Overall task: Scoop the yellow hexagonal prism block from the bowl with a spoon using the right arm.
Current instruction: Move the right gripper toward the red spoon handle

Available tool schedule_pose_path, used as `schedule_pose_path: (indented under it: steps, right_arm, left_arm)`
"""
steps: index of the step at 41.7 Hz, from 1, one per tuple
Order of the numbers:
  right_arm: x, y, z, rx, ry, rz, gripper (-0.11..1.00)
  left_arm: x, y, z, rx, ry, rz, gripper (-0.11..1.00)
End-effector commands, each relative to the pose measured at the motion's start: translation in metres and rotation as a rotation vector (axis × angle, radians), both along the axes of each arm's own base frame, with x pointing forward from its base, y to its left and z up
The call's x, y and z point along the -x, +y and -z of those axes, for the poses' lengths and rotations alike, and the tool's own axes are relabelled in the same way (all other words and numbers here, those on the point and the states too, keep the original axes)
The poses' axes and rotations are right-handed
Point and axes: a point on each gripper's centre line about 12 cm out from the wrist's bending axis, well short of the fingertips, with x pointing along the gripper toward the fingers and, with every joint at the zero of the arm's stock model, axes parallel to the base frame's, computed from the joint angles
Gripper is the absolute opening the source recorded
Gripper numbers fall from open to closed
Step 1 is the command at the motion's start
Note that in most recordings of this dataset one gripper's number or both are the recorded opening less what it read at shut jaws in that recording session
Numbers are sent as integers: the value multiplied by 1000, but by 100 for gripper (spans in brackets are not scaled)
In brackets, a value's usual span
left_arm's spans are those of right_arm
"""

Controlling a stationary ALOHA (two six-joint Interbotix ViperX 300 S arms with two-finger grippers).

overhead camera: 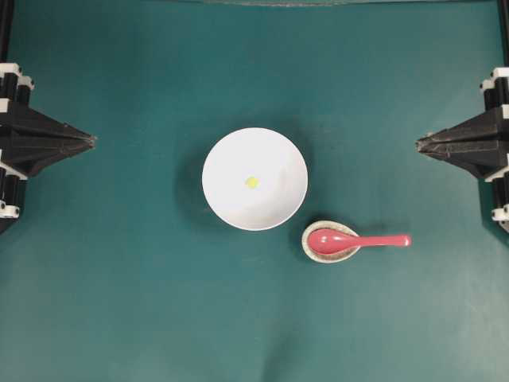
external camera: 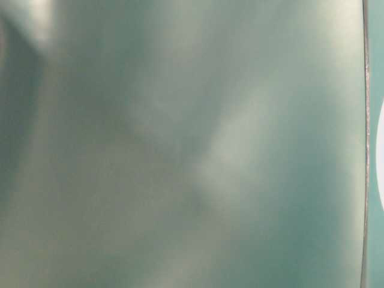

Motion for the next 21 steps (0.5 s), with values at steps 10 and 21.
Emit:
schedule_pose_path:
  steps: [10,21]
  right_arm:
    - [-7,-1,-1,-5,5,4,33]
    - [-16,-1,13,-21,34,4,51]
  left_arm:
    - [-3,0,-1,-5,48,-2,0]
    - [-4,0,-2,-5,48,0,0]
